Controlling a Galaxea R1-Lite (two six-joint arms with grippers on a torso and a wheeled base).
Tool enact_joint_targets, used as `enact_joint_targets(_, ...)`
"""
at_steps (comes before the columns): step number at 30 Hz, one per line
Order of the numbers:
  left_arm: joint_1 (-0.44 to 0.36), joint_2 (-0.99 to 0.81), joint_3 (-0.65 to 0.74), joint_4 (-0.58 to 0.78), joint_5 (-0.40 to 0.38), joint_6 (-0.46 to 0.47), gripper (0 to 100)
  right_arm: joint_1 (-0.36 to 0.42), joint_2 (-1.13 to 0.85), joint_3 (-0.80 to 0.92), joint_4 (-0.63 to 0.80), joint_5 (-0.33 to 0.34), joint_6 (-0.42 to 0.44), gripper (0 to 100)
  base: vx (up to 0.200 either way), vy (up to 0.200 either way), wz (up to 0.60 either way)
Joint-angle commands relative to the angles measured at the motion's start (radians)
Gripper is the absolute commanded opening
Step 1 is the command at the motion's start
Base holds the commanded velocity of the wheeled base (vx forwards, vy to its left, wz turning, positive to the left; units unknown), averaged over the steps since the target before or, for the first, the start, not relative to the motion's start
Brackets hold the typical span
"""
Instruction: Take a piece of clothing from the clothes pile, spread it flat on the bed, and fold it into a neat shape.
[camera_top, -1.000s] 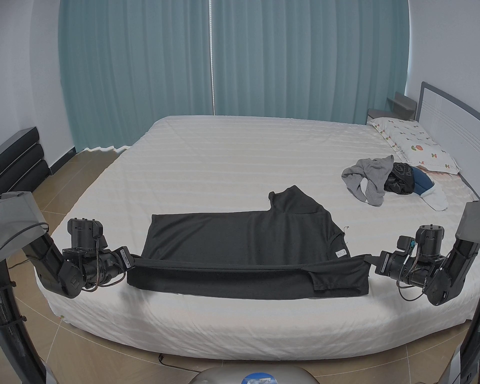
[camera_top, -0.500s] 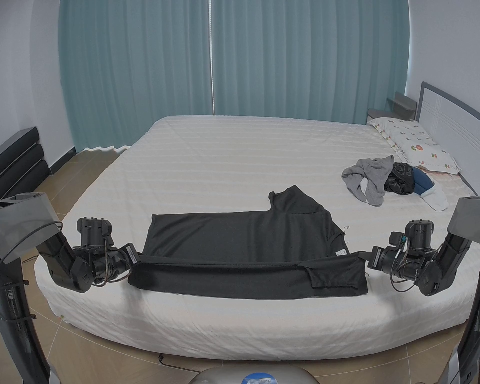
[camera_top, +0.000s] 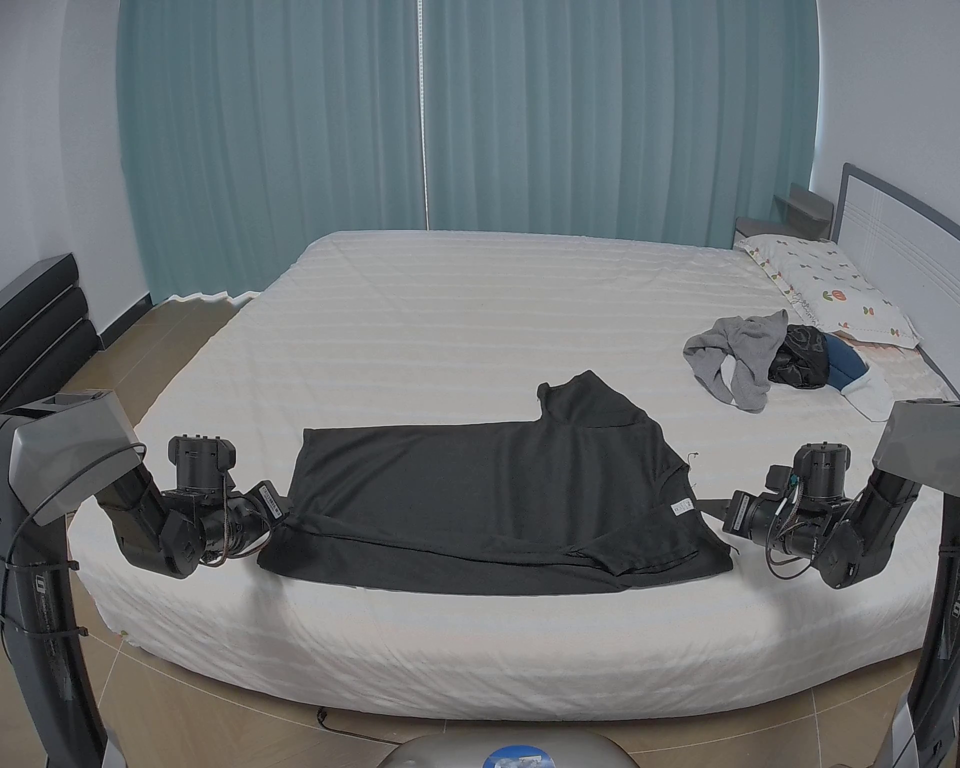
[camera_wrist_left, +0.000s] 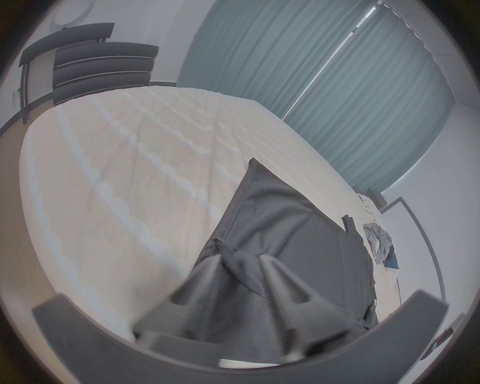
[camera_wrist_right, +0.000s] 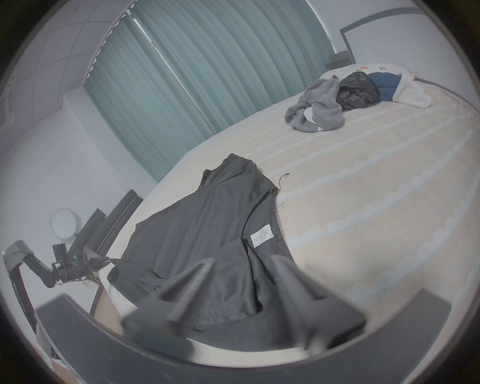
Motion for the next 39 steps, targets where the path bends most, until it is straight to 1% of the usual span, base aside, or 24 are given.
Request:
enact_joint_targets(1,0.001,0.008,-0.022,-0.003,0.000,-0.042,100,0.007,-0.002,0.003,-0.005,0.001,0.058,100,0.000,0.000,0.00)
enact_joint_targets(3,0.003,0.005,-0.023,-0.004,0.000,-0.073,100,0.014,-0.021,0.013,-0.005,0.001,0.094,100,0.000,0.000,0.00)
enact_joint_targets(4,0.003,0.005,-0.023,-0.004,0.000,-0.073,100,0.014,-0.021,0.013,-0.005,0.001,0.094,100,0.000,0.000,0.00)
enact_joint_targets(7,0.013,-0.016,-0.023,-0.004,-0.002,-0.114,100,0.036,-0.040,0.026,-0.005,0.001,0.183,100,0.000,0.000,0.00)
enact_joint_targets(8,0.013,-0.016,-0.023,-0.004,-0.002,-0.114,100,0.036,-0.040,0.026,-0.005,0.001,0.183,100,0.000,0.000,0.00)
enact_joint_targets(9,0.027,-0.045,-0.016,-0.003,-0.016,-0.142,100,0.036,-0.040,0.026,-0.005,0.001,0.183,100,0.000,0.000,0.00)
enact_joint_targets(10,0.035,-0.059,-0.011,-0.001,-0.020,-0.151,100,0.053,-0.048,0.031,-0.003,0.000,0.274,100,0.000,0.000,0.00)
enact_joint_targets(11,0.035,-0.059,-0.011,-0.001,-0.020,-0.151,100,0.053,-0.048,0.031,-0.003,0.000,0.274,100,0.000,0.000,0.00)
enact_joint_targets(12,0.046,-0.079,-0.004,-0.003,-0.022,-0.155,100,0.053,-0.050,0.039,-0.005,0.000,0.318,100,0.000,0.000,0.00)
enact_joint_targets(16,0.049,-0.082,0.012,-0.007,-0.023,-0.178,100,0.046,-0.057,0.054,-0.005,0.001,0.429,100,0.000,0.000,0.00)
enact_joint_targets(17,0.049,-0.081,0.012,-0.007,-0.022,-0.184,100,0.046,-0.059,0.055,-0.005,0.000,0.440,100,0.000,0.000,0.00)
enact_joint_targets(18,0.050,-0.081,0.012,-0.007,-0.022,-0.209,100,0.043,-0.059,0.059,-0.005,0.000,0.469,100,0.000,0.000,0.00)
enact_joint_targets(21,0.050,-0.084,0.021,-0.003,-0.025,-0.218,100,0.043,-0.059,0.071,-0.008,0.001,0.510,100,0.000,0.000,0.00)
enact_joint_targets(24,0.050,-0.082,0.035,-0.006,-0.025,-0.217,100,0.049,-0.059,0.088,-0.031,0.001,0.530,100,0.133,0.000,0.00)
enact_joint_targets(28,0.050,-0.079,0.041,-0.006,-0.025,-0.217,100,0.051,-0.050,0.117,-0.075,0.001,0.529,100,0.200,0.000,0.00)
enact_joint_targets(31,0.058,-0.085,0.056,-0.004,-0.034,-0.214,100,0.042,-0.051,0.128,-0.106,0.001,0.524,100,0.000,0.000,0.00)
enact_joint_targets(37,0.064,-0.084,0.058,-0.003,-0.039,-0.214,100,0.049,-0.060,0.118,-0.106,0.000,0.513,100,0.000,0.000,0.00)
enact_joint_targets(39,0.067,-0.078,0.058,-0.003,-0.040,-0.214,100,0.053,-0.051,0.106,-0.104,0.000,0.473,100,0.000,0.000,0.00)
